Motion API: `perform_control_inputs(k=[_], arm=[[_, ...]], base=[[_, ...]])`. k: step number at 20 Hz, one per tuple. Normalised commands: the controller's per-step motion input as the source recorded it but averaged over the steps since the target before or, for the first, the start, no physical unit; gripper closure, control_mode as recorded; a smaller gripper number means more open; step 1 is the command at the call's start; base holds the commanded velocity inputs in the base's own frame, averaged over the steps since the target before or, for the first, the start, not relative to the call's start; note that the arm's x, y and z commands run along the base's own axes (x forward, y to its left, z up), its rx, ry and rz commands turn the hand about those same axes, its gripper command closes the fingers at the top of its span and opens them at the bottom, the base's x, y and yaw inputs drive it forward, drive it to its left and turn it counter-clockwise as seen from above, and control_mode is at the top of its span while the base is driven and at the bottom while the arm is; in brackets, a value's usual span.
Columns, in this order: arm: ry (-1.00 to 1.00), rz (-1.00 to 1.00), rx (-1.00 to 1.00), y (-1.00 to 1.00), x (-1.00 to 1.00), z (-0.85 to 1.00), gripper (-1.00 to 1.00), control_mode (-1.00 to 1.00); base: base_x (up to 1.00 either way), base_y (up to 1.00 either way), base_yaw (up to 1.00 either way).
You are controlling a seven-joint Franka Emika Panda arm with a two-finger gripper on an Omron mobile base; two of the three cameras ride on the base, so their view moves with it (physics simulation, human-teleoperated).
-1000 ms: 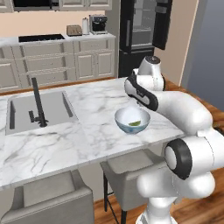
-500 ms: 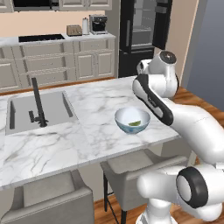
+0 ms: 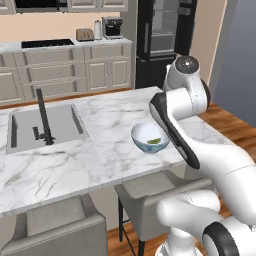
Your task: There is a bowl on the dining counter. Grab a lemon wedge from the fridge and place it in the bowl. Then get the liquor bottle and glass cup from the cabinet and place them next to the bowl.
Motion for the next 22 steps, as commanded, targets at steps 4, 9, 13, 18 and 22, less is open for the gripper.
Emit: perform_control_inputs(k=[4, 9, 13, 18, 22], arm=[[-0.05, 0.00, 0.03, 0.00, -0.59, 0.09, -1.00, -1.00], [0.00, 0.00, 0.00, 0.00, 0.00, 0.00, -1.00, 1.00], [0.00, 0.00, 0.00, 0.00, 0.00, 0.00, -1.00, 1.00], [0.00, 0.00, 0.00, 0.00, 0.00, 0.00, -1.00, 1.00], [0.00, 0.00, 0.00, 0.00, 0.00, 0.00, -1.00, 1.00]], base=[[0.00, 0.00, 0.00], [-0.76, 0.00, 0.11], [-0.92, 0.37, 0.27], [-0.66, 0.90, 0.33], [-0.39, 1.00, 0.34]])
